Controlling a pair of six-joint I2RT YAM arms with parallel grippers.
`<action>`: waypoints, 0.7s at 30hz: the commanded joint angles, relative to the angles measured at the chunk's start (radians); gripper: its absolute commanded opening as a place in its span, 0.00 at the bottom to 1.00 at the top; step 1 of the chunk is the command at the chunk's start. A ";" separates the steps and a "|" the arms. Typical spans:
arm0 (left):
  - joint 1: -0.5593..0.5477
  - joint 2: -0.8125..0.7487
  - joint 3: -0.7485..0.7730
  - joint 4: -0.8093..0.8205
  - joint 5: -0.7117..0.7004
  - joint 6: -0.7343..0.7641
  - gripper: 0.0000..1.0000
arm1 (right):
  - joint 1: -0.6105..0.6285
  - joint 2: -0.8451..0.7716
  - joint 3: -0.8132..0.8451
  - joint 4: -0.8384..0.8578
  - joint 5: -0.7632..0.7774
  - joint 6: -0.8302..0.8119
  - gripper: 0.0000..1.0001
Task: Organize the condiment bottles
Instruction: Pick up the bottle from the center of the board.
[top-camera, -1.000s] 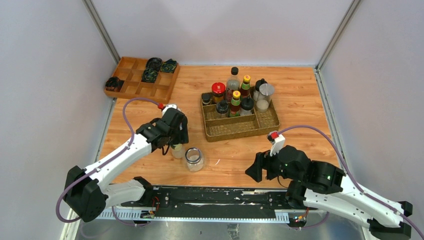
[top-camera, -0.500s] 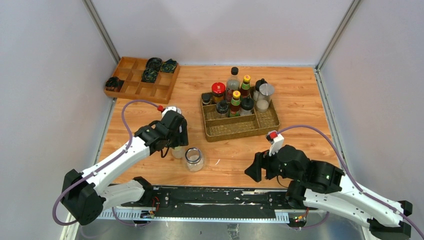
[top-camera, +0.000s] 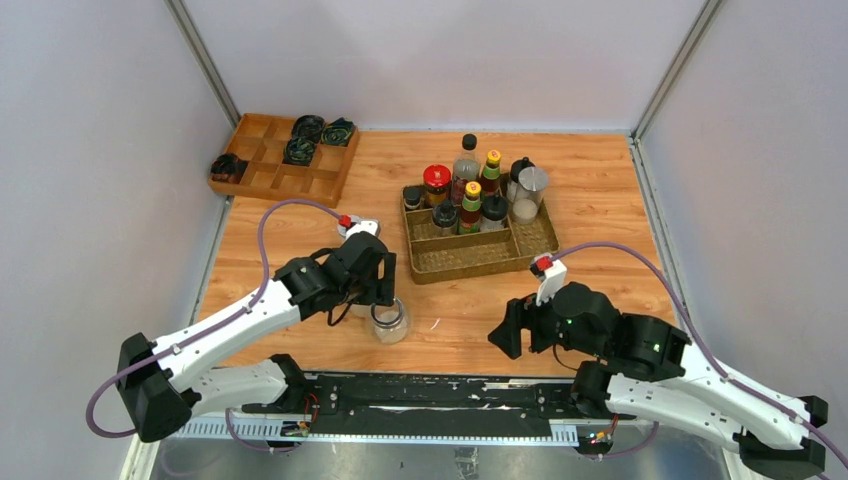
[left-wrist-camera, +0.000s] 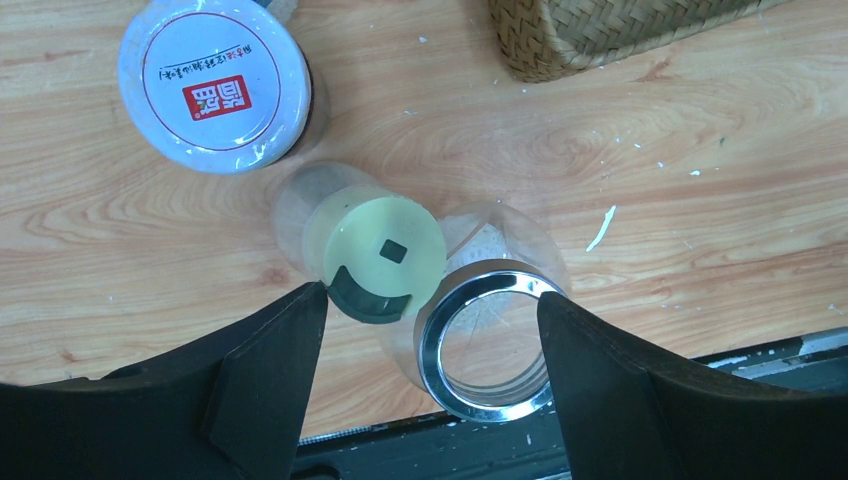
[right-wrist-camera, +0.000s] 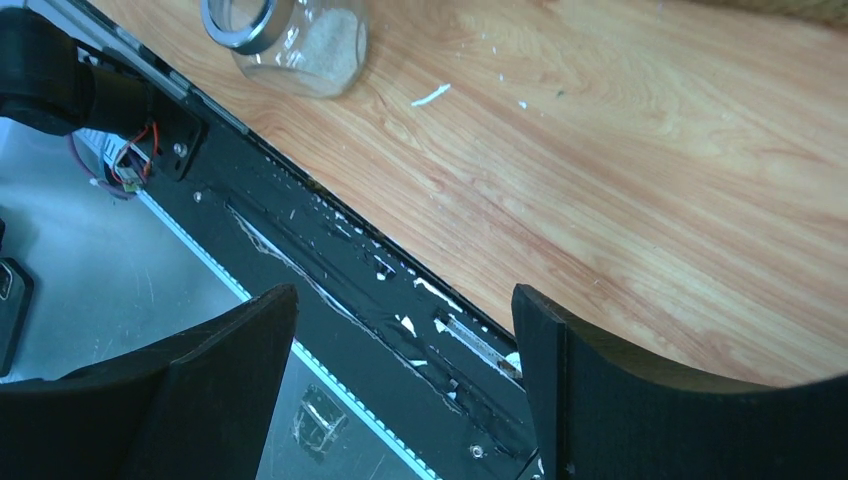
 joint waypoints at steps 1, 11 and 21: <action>-0.017 0.007 0.031 -0.028 -0.049 -0.012 0.83 | 0.015 0.002 0.108 -0.064 0.069 -0.052 0.85; -0.018 -0.007 0.089 -0.076 -0.065 0.015 0.83 | 0.015 -0.033 0.263 -0.202 0.188 -0.095 0.86; -0.113 0.065 0.127 -0.098 -0.007 0.021 0.83 | 0.015 -0.011 0.267 -0.201 0.179 -0.103 0.87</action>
